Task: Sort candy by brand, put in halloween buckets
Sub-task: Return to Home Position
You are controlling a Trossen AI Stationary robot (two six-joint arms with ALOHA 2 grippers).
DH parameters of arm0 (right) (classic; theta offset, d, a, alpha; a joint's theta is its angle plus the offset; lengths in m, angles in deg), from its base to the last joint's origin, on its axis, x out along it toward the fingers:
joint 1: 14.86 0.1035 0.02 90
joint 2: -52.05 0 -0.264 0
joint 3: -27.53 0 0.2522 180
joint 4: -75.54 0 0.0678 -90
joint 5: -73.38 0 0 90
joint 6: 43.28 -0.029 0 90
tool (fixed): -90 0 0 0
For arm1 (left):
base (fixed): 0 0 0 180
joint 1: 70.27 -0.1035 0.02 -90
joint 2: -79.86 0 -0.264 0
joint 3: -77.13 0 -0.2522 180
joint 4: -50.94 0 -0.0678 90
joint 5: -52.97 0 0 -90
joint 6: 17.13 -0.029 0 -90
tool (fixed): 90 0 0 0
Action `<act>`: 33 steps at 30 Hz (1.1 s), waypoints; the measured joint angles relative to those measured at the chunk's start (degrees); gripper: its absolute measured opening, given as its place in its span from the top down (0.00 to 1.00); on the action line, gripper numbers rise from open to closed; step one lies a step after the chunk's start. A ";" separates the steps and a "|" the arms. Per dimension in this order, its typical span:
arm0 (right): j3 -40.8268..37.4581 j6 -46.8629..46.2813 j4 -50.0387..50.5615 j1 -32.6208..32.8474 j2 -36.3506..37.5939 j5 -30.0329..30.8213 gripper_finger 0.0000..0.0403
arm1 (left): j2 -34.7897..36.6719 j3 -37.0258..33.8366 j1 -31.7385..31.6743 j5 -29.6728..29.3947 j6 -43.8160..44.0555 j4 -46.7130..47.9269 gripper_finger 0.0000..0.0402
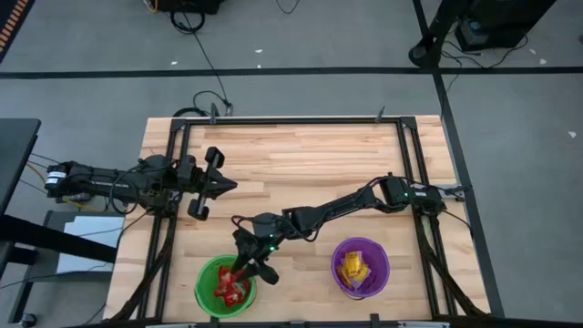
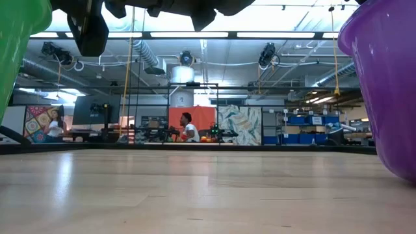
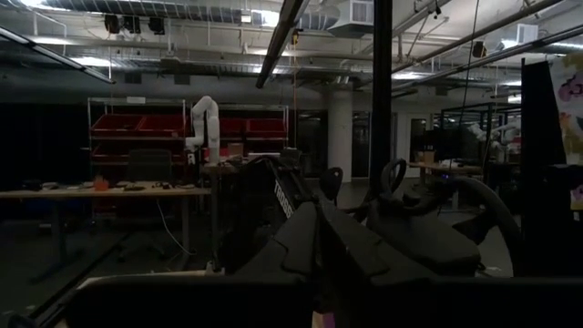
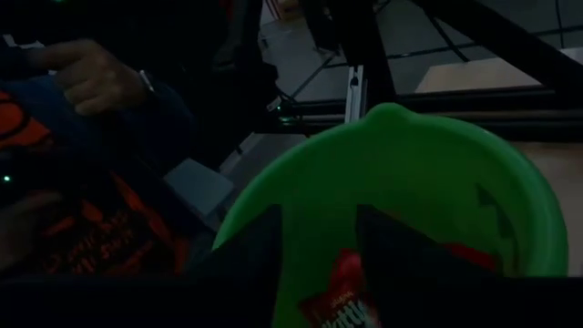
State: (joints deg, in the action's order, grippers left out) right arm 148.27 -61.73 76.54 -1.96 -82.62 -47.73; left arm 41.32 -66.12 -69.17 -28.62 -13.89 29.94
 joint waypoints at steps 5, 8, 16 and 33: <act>0.00 0.02 -0.04 0.00 0.09 -0.02 0.61 | 0.00 0.00 0.01 0.00 0.01 0.00 0.94; -0.02 0.24 0.25 -0.21 0.53 -0.47 0.61 | 0.00 0.00 0.00 0.00 0.01 0.00 0.94; 0.00 13.85 24.50 -0.88 11.44 13.26 0.62 | 1.63 0.00 0.00 0.00 0.04 2.02 0.94; 0.02 17.98 66.36 6.08 47.77 55.39 0.62 | 26.50 2.75 0.00 -1.51 -0.22 32.66 0.94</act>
State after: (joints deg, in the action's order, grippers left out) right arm 148.29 -43.75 142.90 4.12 -34.84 7.65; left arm 67.82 -63.37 -69.17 -30.13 -14.11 62.60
